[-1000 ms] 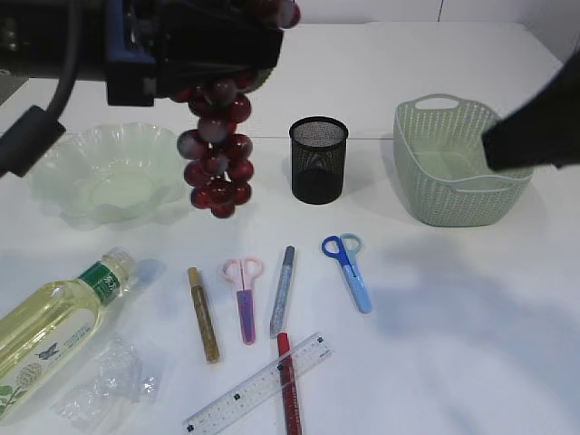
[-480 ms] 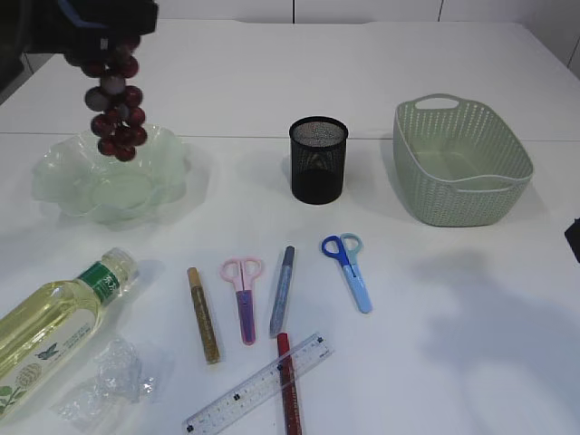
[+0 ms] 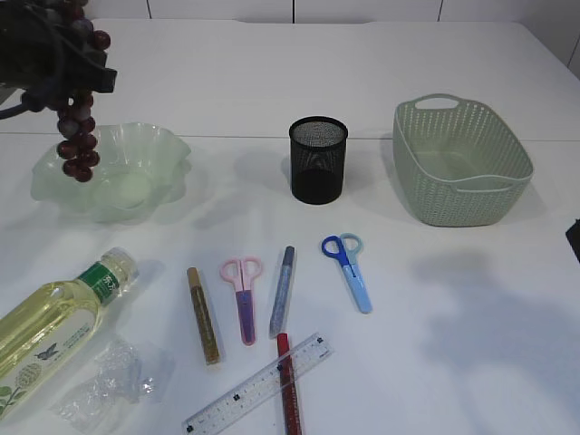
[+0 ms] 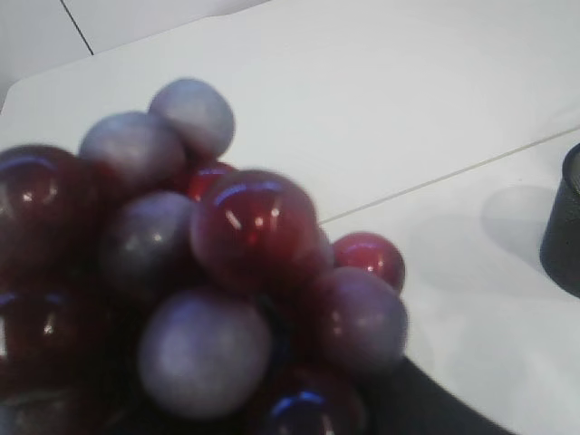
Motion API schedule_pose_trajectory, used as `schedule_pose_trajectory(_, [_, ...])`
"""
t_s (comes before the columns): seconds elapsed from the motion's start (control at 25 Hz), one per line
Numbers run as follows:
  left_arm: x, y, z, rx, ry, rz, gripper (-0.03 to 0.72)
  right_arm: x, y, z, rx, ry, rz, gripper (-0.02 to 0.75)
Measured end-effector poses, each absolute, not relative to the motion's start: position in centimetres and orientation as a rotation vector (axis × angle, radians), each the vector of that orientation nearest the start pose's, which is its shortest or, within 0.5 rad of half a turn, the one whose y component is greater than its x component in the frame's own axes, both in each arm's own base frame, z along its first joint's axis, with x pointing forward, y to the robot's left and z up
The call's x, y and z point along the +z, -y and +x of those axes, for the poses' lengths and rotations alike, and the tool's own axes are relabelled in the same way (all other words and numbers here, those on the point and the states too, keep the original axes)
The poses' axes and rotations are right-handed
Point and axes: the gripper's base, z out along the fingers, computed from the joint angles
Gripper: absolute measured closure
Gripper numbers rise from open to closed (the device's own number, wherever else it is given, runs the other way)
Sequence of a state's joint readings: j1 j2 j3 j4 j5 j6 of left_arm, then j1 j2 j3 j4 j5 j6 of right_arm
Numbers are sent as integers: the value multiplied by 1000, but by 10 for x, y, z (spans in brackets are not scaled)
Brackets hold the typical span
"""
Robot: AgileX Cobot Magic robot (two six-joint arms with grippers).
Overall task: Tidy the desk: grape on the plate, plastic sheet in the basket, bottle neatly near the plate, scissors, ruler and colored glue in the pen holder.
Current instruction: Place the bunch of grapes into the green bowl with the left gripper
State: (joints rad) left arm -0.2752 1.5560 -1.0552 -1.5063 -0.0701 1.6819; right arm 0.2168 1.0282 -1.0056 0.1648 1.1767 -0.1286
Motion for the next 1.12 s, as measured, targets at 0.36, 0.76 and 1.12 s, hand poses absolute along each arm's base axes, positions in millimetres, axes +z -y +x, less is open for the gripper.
schedule_pose_trajectory(0.36, [265,99,400,72,-1971,369,538,342,-51,169,249,-2650,-425,155])
schedule_pose_trajectory(0.76, [220,75,442,123,-2063,290,536,342,-51,169,249,-2653,-426,156])
schedule_pose_trajectory(1.12, [204,67,448,106,-2100,286,296,342,-51,168,250,-2655,-426,158])
